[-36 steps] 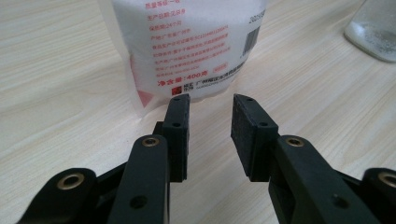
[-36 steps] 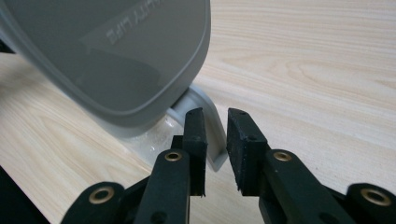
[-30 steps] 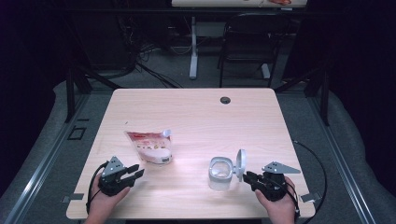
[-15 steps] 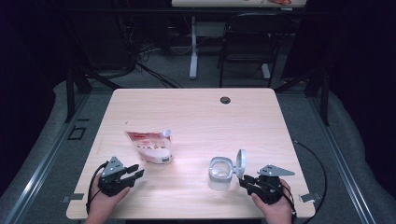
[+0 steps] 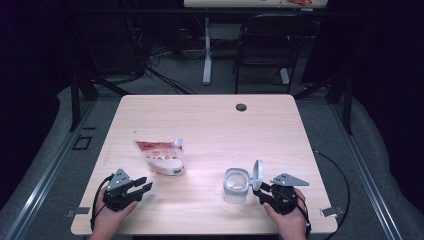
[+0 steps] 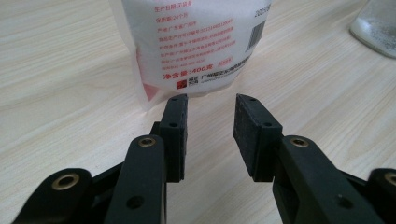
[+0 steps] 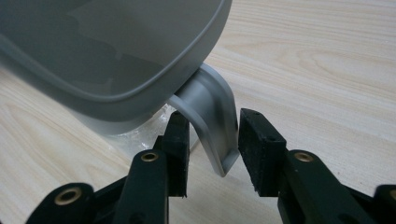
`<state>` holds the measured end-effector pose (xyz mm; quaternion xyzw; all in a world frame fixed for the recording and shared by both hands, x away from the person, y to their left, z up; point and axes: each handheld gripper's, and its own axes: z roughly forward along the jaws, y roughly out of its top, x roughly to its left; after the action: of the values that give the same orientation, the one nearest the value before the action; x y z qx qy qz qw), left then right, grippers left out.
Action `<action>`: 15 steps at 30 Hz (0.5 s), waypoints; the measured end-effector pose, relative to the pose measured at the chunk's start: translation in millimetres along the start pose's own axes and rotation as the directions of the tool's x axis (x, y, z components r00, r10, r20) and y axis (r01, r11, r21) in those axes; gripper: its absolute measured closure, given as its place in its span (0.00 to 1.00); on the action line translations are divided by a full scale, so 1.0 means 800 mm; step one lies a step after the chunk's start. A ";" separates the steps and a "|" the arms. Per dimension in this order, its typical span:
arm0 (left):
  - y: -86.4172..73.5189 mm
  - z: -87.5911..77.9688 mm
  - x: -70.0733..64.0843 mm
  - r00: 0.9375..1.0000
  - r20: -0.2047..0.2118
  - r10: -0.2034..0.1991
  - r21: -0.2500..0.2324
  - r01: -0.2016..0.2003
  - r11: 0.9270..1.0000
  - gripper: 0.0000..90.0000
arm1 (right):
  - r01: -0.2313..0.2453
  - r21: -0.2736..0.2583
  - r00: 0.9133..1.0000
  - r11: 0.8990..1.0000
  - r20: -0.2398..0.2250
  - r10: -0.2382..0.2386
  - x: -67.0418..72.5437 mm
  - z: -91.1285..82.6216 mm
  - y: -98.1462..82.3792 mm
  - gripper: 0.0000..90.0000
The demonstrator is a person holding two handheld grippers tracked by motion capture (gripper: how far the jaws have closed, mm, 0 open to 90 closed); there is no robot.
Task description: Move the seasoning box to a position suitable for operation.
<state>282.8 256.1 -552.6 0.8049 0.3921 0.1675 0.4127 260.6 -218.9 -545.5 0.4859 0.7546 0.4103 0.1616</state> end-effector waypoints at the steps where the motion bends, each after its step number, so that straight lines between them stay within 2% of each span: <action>1: 0.000 0.000 0.000 1.000 0.000 0.000 0.000 0.000 1.000 0.73 | 0.000 0.000 1.000 1.000 0.000 0.000 0.000 0.000 0.000 0.71; 3: -0.001 -0.001 0.000 1.000 -0.001 -0.002 0.001 0.002 1.000 0.73 | 0.010 0.000 1.000 1.000 0.019 -0.010 0.003 0.004 0.001 0.70; 9: 0.000 -0.001 0.000 1.000 0.000 -0.001 0.002 0.001 1.000 0.73 | 0.016 -0.010 0.999 1.000 0.027 -0.016 0.004 0.007 0.003 0.71; 15: 0.000 0.000 0.000 1.000 0.001 0.003 -0.001 -0.003 1.000 0.73 | 0.045 -0.016 0.998 0.999 0.036 -0.044 0.004 0.009 0.004 0.73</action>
<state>282.9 256.2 -552.4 0.8054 0.3908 0.1678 0.4129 265.3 -211.9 -546.8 0.4749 0.7586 0.4044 0.1882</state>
